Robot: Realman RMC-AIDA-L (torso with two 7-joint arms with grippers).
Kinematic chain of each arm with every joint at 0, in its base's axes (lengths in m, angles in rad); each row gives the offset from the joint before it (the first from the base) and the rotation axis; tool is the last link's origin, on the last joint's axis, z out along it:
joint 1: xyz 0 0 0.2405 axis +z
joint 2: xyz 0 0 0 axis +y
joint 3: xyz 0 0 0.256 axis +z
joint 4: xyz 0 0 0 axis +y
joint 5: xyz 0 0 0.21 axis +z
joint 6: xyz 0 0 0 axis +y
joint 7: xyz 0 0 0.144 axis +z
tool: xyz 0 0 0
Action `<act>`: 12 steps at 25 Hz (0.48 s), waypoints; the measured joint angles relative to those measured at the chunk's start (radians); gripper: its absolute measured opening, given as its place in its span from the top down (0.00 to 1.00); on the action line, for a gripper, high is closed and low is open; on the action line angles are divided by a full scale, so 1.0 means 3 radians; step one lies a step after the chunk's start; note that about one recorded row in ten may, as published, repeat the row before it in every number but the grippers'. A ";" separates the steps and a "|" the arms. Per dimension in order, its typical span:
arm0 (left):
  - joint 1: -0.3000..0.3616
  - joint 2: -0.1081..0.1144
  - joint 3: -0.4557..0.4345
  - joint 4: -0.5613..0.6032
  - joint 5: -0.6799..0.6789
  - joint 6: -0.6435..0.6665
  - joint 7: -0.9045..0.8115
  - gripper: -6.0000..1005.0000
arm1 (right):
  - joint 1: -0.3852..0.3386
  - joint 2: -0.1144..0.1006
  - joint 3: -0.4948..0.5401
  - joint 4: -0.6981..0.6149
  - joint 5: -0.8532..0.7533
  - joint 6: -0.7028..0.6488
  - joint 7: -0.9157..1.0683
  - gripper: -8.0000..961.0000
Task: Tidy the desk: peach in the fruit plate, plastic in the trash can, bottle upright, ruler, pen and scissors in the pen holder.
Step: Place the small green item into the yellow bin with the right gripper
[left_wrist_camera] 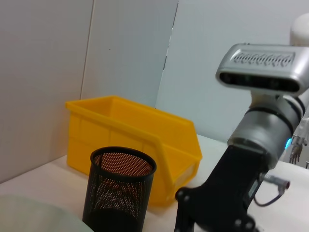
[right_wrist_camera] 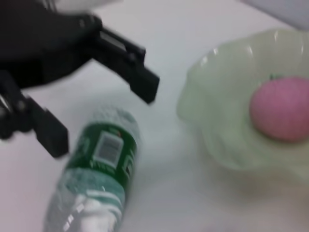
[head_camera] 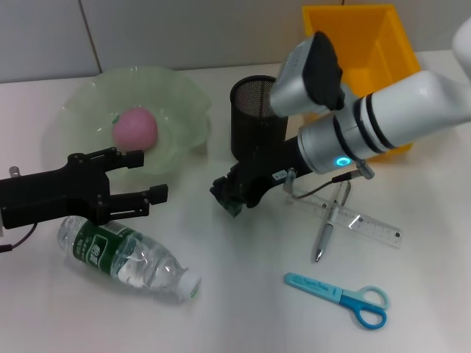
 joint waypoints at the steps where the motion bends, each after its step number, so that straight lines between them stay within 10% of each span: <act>1: 0.0000 0.0000 0.0000 0.0000 0.0000 0.0000 0.0000 0.19 | -0.0097 -0.0005 0.0038 -0.0146 0.0067 -0.0087 0.0030 0.93; 12: 0.0000 0.0005 -0.0004 0.0017 0.0000 -0.0006 0.0002 0.19 | -0.0532 -0.0022 0.0855 -0.0723 0.0405 -0.0756 0.0035 0.93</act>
